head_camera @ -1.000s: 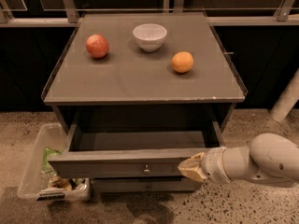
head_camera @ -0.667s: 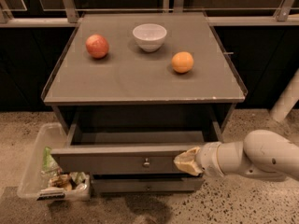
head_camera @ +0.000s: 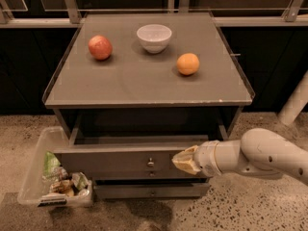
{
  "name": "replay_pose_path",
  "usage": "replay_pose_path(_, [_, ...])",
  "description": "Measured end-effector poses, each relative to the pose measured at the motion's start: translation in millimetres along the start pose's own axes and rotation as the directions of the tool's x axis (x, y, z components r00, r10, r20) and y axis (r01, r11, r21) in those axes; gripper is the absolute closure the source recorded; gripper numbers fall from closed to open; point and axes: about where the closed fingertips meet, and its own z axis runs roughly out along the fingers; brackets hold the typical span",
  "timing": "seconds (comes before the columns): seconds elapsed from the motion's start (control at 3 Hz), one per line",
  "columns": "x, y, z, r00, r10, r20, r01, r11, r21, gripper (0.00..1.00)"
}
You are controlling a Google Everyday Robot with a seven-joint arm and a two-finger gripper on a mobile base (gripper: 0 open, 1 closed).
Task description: Close top drawer
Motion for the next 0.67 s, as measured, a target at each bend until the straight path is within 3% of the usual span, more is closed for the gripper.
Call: replay_pose_path(0.67, [-34,-11,11,0.998,-0.042,0.047,0.041,0.9989,0.022,1.00])
